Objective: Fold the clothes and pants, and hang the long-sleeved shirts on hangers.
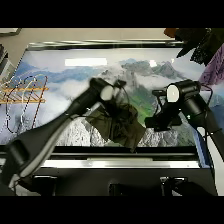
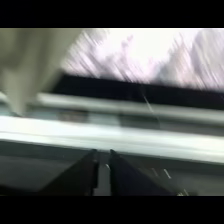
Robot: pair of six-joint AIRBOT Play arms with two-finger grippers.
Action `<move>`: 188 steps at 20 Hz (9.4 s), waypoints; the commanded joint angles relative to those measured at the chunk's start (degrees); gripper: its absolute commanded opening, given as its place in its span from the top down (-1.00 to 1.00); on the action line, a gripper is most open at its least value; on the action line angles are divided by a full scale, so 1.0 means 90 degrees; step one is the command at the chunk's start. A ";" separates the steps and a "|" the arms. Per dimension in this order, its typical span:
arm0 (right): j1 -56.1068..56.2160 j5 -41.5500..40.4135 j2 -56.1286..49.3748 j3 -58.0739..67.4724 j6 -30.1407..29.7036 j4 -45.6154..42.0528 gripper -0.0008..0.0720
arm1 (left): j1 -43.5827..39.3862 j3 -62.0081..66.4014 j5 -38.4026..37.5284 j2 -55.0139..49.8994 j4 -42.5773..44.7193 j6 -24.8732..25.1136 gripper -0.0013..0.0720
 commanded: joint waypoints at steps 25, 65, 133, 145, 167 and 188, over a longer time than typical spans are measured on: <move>-0.3232 -0.3670 -0.0141 -0.3628 -0.3393 0.4932 -0.47 | 0.2472 -0.0012 -0.0986 0.1498 0.0447 0.0338 -0.48; -0.2132 -0.4012 0.0121 -0.3623 -0.2686 0.4527 0.90 | 0.5134 -0.3310 0.0947 0.1639 -0.3082 0.2934 -0.48; -0.2132 -0.3543 -0.1384 0.2803 0.0537 0.1586 0.90 | 0.5379 -0.3123 0.1542 0.3121 -0.0916 0.0100 0.92; -0.2140 -0.4877 -0.4136 0.2805 0.0352 0.3254 0.16 | 0.5389 -0.3201 0.3257 -0.0015 -0.1753 0.0680 0.87; -0.4065 -0.2720 0.3128 -0.6458 -0.2176 0.5598 -0.50 | 0.7261 -0.5141 0.0673 0.3422 -0.1792 0.1982 -0.95; -0.4065 -0.3971 0.3441 -0.6363 -0.2443 0.5200 -0.49 | 0.6455 -0.5323 0.1158 0.3534 -0.2346 0.1520 -0.95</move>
